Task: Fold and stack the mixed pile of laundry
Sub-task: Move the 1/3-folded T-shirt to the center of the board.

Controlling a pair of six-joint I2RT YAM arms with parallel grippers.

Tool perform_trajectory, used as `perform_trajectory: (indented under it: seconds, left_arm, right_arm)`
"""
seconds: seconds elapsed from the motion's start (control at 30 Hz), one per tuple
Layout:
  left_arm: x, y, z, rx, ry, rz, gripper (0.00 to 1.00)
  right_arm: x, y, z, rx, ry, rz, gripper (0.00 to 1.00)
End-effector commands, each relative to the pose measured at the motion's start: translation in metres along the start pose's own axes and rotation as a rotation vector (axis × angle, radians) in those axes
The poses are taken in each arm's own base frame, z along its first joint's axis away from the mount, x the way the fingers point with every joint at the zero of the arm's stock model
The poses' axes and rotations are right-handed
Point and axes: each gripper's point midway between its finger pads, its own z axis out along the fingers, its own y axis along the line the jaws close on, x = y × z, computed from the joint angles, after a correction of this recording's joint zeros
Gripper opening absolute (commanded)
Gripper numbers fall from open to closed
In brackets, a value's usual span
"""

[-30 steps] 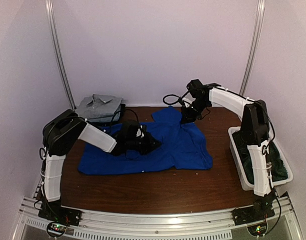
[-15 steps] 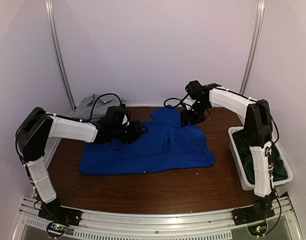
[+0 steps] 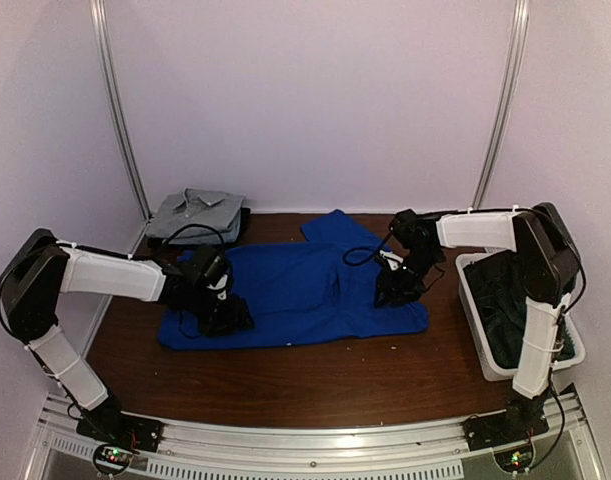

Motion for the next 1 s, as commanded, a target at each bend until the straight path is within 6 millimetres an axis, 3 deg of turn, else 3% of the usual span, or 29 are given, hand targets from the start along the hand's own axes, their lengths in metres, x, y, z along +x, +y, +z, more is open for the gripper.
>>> perform_trajectory:
  seconds: [0.0,0.17,0.27,0.4,0.53,0.6,0.67,0.8,0.87,0.97]
  left_arm:
    - [0.02,0.031,-0.002,-0.077,0.055,-0.048,0.62]
    - [0.054,0.083,-0.012,-0.194,0.112,-0.155,0.61]
    - [0.078,0.103,-0.018,-0.21,0.151,-0.223,0.6]
    - [0.101,0.108,-0.027,-0.168,0.182,-0.243,0.6]
    - [0.113,0.102,-0.041,-0.122,0.198,-0.225,0.58]
    - [0.106,0.089,-0.051,-0.08,0.171,-0.182,0.58]
    - [0.087,0.067,-0.063,-0.011,0.105,-0.101,0.58]
    - [0.04,0.012,-0.074,0.122,-0.019,0.094,0.57]
    - [0.021,-0.019,-0.068,0.186,-0.025,0.17,0.54]
    - [-0.003,-0.081,-0.054,0.28,-0.022,0.309,0.51]
  right_arm:
    - [0.018,-0.011,0.02,0.005,0.032,0.031,0.53]
    - [0.069,-0.038,0.036,0.084,0.134,0.093,0.53]
    - [0.097,-0.039,0.034,0.071,0.147,0.155,0.53]
    - [0.133,-0.028,0.028,0.025,0.159,0.206,0.52]
    - [0.171,-0.004,0.022,-0.005,0.209,0.187,0.53]
    - [0.176,0.008,0.014,-0.039,0.199,0.177,0.53]
    - [0.167,0.015,0.001,-0.055,0.153,0.166,0.53]
    - [0.12,0.028,-0.024,-0.07,0.032,0.128,0.53]
    - [0.091,0.034,-0.035,-0.076,-0.03,0.107,0.52]
    - [0.061,0.032,-0.037,-0.081,-0.069,0.102,0.49]
